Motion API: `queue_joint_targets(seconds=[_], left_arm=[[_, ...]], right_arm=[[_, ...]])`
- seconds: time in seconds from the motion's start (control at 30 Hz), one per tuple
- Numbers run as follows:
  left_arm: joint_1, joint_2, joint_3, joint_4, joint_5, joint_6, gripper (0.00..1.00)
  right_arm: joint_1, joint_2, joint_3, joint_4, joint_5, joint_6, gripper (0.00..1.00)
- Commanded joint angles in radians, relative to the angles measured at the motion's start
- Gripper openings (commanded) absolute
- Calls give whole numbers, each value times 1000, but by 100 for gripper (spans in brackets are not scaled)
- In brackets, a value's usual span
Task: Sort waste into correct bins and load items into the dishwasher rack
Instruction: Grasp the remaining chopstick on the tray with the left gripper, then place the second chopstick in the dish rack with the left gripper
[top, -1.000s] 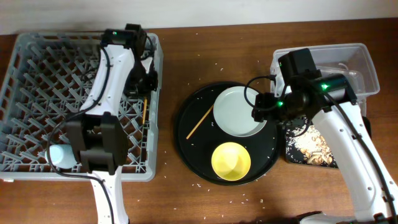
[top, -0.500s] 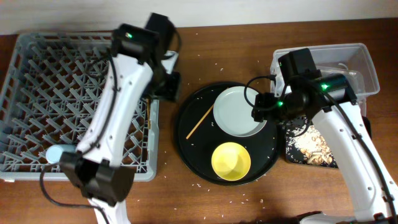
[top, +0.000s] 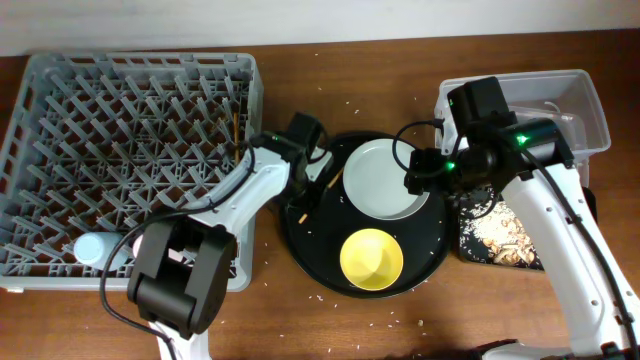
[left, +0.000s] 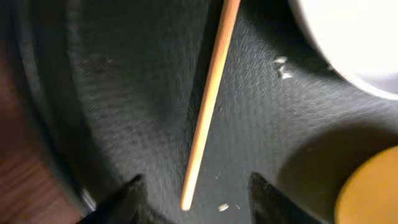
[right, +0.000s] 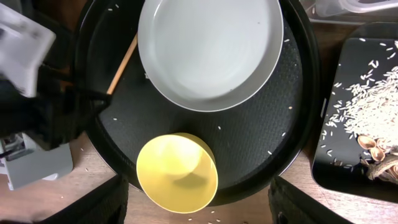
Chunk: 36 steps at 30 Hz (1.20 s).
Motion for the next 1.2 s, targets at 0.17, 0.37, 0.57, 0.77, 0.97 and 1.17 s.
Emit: queue_joint_targets(seconds=[0.17,0.37,0.57,0.77,0.97,1.17], left_arm=[[-8,0,-114,89,17,35,21],[-8,-7,-58,9,-21,5,0],[64,-156,266,-327,-21,-75,0],[319,-290,280,-425,-26,-104,0],[346,-290,6,-253,-114,-89,0],[346,-293,-92,-183,-14,-89,55]], right_arm=[[-2,-4,13,3,12,-6,73],[-2,-4,13,0,12,-6,73],[-2,-4,13,-6,13,-7,74],[-2,-4,13,-5,13,-6,74],[-2,-4,13,6,13,-6,74],[-2,-4,13,7,13,-6,75]])
